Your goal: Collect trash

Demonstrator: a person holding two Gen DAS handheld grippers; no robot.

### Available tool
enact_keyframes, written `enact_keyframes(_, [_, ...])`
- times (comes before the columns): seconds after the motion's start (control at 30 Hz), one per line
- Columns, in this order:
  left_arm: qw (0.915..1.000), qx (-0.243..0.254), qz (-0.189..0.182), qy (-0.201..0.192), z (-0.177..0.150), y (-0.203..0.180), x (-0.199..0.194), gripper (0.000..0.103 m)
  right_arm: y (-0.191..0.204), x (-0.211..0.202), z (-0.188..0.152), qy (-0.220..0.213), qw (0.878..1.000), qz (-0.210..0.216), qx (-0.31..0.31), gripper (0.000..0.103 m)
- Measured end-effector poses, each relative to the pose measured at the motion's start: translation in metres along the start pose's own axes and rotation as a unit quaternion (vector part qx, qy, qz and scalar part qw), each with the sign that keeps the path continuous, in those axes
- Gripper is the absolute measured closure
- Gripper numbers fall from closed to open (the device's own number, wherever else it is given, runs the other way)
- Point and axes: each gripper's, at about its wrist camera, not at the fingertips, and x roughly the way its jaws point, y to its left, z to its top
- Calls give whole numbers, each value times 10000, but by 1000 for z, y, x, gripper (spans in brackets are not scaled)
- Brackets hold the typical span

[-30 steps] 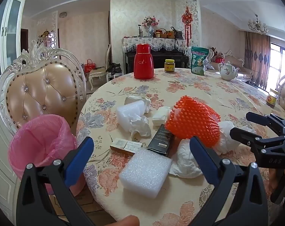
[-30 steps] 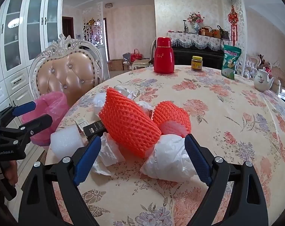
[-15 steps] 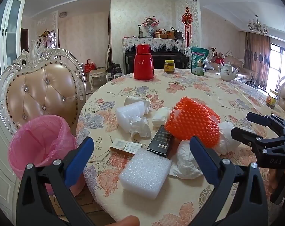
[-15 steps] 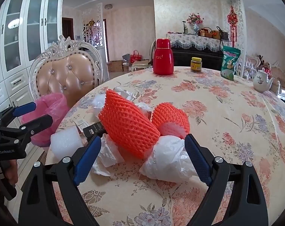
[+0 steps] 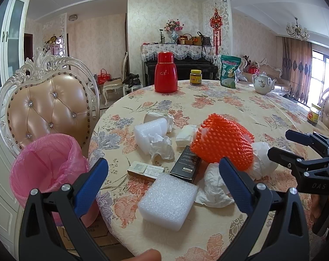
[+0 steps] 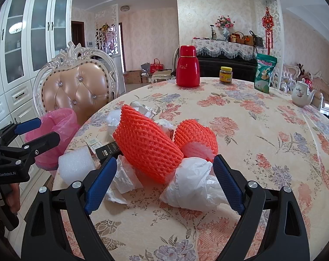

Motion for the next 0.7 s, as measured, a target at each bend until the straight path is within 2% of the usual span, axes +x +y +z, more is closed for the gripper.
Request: enact_keyframes(0.7, [10000,-13,-24,44,-2,-1,2,4,-3,1,2,-12,10000,27,43,18])
